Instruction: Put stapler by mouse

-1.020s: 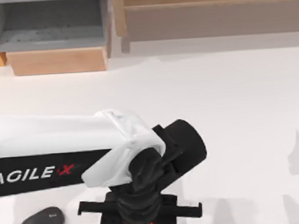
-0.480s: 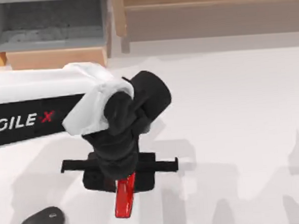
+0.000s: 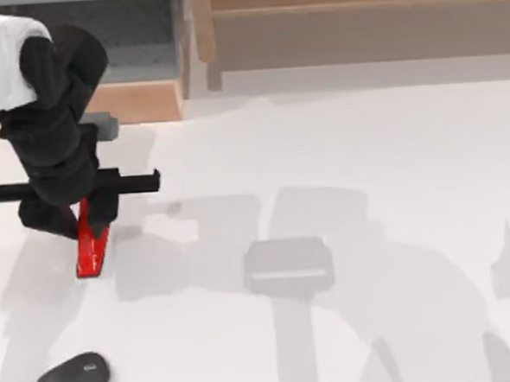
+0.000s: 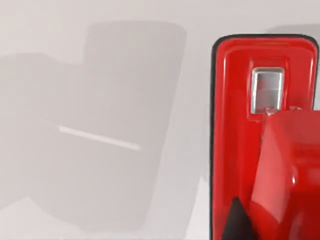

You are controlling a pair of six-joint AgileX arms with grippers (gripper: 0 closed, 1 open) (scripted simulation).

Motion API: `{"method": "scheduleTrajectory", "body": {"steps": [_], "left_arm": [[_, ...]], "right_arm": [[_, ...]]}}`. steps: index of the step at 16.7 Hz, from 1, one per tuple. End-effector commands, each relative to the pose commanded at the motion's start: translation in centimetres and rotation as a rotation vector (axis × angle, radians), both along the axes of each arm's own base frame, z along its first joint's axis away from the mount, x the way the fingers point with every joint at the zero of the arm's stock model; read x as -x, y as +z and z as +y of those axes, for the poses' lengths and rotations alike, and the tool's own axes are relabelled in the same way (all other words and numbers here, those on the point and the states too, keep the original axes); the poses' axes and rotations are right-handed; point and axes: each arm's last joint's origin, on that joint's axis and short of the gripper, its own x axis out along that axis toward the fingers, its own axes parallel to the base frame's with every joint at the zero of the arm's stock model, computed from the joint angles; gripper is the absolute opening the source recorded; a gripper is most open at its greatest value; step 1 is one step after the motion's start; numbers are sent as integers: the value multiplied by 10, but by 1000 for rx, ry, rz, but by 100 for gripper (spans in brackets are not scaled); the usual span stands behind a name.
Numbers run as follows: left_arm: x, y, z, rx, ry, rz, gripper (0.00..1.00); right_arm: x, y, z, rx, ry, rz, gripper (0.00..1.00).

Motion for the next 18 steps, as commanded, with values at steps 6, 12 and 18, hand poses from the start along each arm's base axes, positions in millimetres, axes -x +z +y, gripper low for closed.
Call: {"method": "scheduleTrajectory", "body": {"steps": [6, 12, 18], "left_arm": [[-6, 2, 12, -2, -3, -5, 0], [-9, 7, 10, 7, -9, -29, 0], [-13, 10, 8, 8, -17, -54, 0]], "right_arm": [[0, 0, 0, 0, 0, 0, 100], [0, 0, 0, 0, 0, 0, 100], [0, 0, 0, 0, 0, 0, 100]]}}
